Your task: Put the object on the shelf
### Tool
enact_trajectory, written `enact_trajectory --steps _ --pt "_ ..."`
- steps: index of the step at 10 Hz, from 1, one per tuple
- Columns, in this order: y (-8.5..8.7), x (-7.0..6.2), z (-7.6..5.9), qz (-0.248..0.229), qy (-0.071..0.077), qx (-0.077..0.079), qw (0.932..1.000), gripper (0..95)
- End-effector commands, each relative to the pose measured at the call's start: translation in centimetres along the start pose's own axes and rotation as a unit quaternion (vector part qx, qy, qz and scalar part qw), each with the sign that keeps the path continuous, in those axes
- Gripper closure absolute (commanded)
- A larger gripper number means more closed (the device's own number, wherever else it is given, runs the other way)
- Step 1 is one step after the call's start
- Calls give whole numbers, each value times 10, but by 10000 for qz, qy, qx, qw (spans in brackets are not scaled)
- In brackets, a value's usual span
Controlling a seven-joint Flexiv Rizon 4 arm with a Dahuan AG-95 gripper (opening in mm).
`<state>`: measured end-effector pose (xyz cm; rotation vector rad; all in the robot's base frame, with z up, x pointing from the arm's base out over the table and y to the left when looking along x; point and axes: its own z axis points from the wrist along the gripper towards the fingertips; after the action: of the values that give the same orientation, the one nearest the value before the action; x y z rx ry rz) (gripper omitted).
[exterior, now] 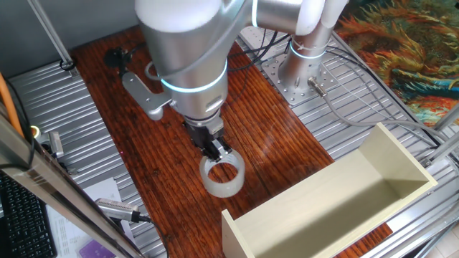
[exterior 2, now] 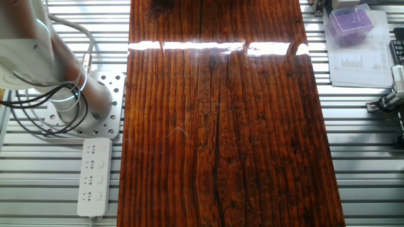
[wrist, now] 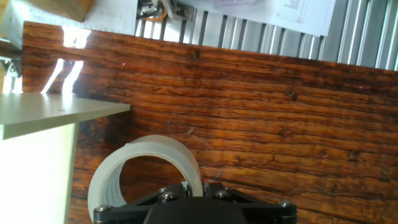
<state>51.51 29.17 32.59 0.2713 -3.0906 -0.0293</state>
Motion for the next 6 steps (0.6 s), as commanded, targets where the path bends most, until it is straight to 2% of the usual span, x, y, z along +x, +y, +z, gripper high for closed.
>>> enact_trajectory --steps 1,2,3,6 --pt "9 5 -1 102 51 29 9999 950" --pt "10 6 0 154 62 54 9998 950" --pt "10 6 0 284 55 181 9994 950" --pt "10 6 0 -92 -5 134 9999 950"
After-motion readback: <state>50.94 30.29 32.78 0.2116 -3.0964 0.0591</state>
